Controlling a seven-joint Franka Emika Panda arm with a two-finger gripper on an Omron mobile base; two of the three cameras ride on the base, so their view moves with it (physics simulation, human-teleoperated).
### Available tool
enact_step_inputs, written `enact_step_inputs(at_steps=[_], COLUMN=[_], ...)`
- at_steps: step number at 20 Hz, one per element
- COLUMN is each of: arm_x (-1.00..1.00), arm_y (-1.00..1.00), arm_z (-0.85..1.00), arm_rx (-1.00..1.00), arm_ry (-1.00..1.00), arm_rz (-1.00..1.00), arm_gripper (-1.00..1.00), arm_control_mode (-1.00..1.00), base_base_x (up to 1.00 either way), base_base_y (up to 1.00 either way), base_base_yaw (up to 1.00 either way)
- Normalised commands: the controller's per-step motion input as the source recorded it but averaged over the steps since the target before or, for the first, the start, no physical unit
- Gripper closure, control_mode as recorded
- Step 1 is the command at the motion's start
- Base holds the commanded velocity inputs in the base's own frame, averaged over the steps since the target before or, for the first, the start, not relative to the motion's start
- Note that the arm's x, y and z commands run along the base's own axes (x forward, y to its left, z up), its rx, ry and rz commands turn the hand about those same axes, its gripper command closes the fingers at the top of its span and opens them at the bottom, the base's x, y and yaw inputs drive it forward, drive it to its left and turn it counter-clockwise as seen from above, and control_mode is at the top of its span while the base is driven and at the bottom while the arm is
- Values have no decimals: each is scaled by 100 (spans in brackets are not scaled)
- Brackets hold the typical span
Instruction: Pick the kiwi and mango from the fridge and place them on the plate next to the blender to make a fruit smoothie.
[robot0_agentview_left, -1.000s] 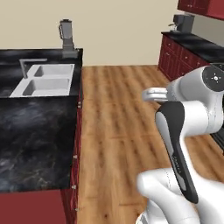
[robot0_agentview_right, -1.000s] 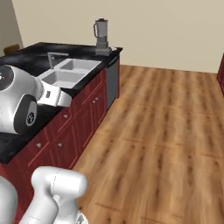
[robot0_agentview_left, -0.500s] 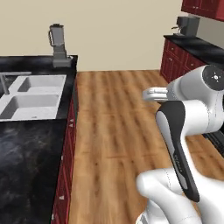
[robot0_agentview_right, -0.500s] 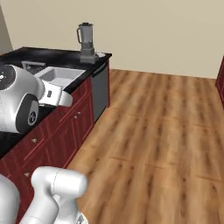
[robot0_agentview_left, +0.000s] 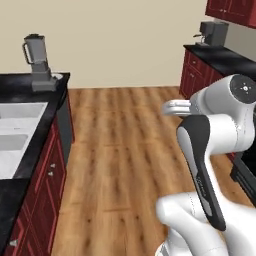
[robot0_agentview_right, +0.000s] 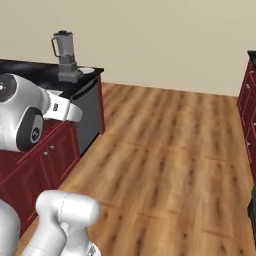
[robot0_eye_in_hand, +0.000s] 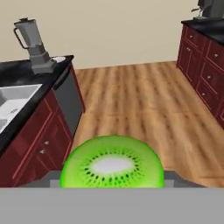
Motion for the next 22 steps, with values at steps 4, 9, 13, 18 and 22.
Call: enact_step_inputs(at_steps=[4, 9, 13, 18, 22], arm_x=[0, 0, 0, 0, 0], arm_y=[0, 0, 0, 0, 0], arm_z=[0, 0, 0, 0, 0], arm_rx=[0, 0, 0, 0, 0], arm_ry=[0, 0, 0, 0, 0], arm_rz=[0, 0, 0, 0, 0], arm_gripper=[100, 100, 100, 100, 100], arm_control_mode=[100, 100, 100, 100, 100], base_base_x=[100, 100, 100, 100, 100], base_base_y=[-54, -33, -23, -18, -17], base_base_yaw=[3, 4, 1, 0, 1])
